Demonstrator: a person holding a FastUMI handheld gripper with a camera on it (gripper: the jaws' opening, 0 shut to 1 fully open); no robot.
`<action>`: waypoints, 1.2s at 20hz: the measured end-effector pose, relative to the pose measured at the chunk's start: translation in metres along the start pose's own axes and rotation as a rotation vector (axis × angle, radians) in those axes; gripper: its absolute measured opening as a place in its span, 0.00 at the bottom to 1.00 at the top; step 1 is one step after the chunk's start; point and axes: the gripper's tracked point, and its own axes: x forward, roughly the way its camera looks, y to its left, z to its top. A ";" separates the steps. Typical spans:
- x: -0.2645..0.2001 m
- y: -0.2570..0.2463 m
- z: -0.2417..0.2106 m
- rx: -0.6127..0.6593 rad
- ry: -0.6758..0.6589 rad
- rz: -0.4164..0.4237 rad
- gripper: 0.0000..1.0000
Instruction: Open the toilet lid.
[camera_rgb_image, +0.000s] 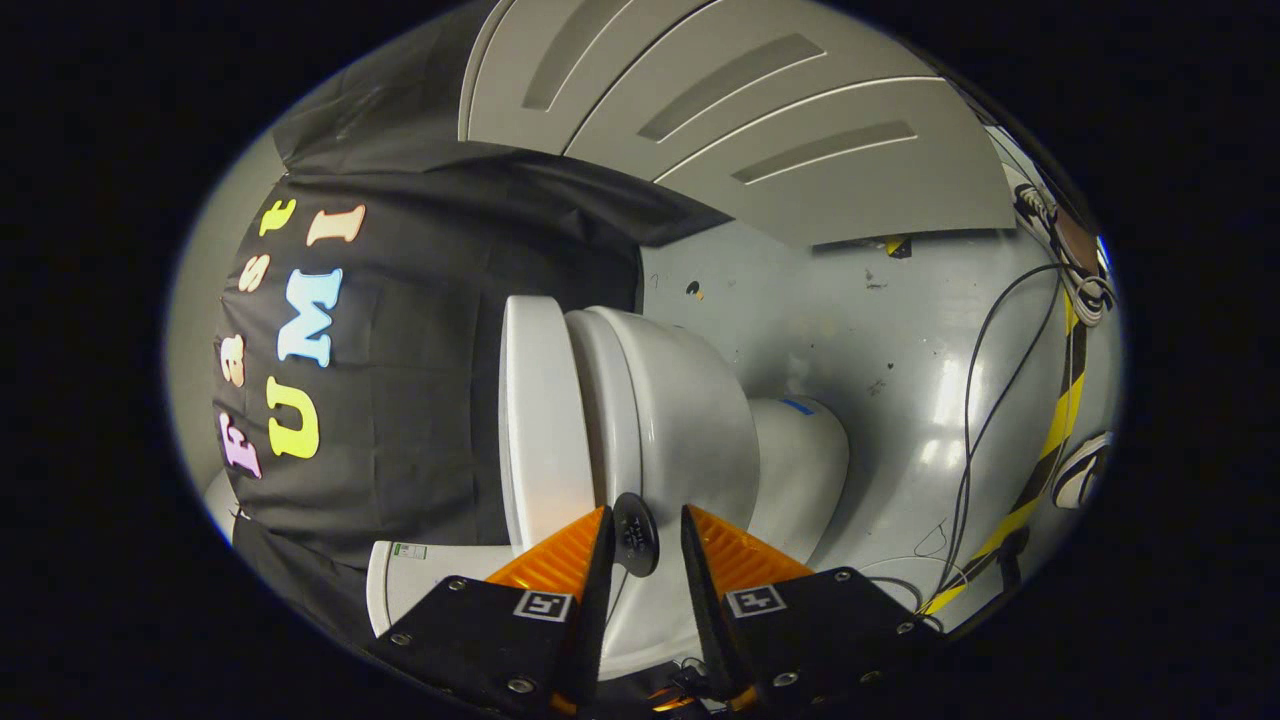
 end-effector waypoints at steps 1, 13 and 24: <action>0.001 0.001 0.000 -0.004 0.005 0.001 0.34; -0.006 0.011 0.003 -0.072 -0.024 -0.068 0.00; -0.042 0.070 0.000 -0.362 -0.057 -0.130 0.00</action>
